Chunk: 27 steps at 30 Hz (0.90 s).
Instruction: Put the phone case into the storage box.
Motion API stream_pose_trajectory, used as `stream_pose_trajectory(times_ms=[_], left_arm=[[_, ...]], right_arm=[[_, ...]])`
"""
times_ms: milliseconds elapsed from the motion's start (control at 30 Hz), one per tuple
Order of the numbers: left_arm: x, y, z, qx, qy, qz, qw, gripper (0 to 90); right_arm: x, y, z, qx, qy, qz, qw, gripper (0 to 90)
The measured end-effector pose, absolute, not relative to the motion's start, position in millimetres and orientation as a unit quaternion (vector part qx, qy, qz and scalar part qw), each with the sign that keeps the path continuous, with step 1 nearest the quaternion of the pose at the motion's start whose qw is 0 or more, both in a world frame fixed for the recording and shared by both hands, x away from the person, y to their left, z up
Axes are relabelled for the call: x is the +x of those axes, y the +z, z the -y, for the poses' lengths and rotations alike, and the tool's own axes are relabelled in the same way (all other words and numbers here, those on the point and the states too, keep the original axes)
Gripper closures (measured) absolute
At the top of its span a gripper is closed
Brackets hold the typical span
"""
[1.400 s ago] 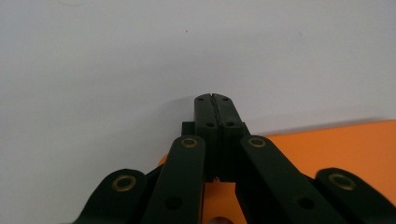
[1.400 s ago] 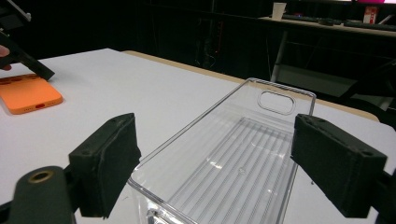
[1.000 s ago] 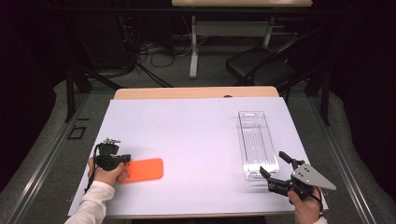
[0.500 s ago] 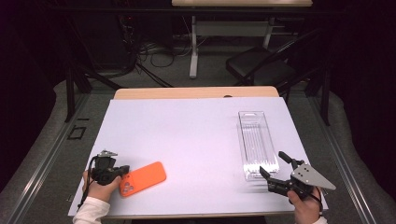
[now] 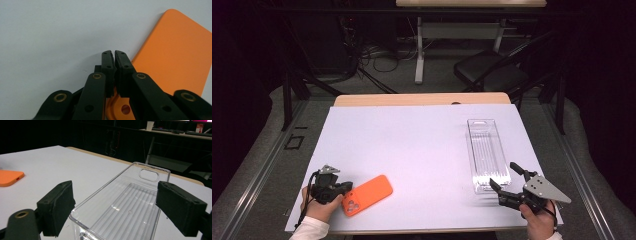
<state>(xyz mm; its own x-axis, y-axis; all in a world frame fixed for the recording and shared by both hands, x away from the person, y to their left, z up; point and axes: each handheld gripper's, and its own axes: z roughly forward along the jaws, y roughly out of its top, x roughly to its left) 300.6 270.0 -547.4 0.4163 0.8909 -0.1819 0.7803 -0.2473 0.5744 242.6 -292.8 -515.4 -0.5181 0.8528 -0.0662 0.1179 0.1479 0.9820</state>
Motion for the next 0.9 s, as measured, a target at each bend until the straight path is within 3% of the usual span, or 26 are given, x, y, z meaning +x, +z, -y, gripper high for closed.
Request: stream_pose_trajectory(times_ms=[400,533,733,900], left_arm=[[298.1,-535.1,-271.9,0.792,0.118,-0.482,0.356,57.9],[297.9,-534.7,-273.0,0.792,0.123,-0.461,0.380,51.1],[297.5,-527.2,-274.3,0.790,0.101,-0.469,0.381,49.7],[297.4,-523.1,-274.2,0.797,0.104,-0.451,0.387,37.8]], right_arm=[[243.0,-515.6,293.2,0.357,0.546,-0.680,0.336,14.4],[243.0,-515.6,293.1,0.357,0.545,-0.680,0.336,14.4],[243.2,-516.0,293.2,0.359,0.546,-0.680,0.334,14.4],[243.4,-516.1,293.2,0.360,0.544,-0.681,0.334,14.4]])
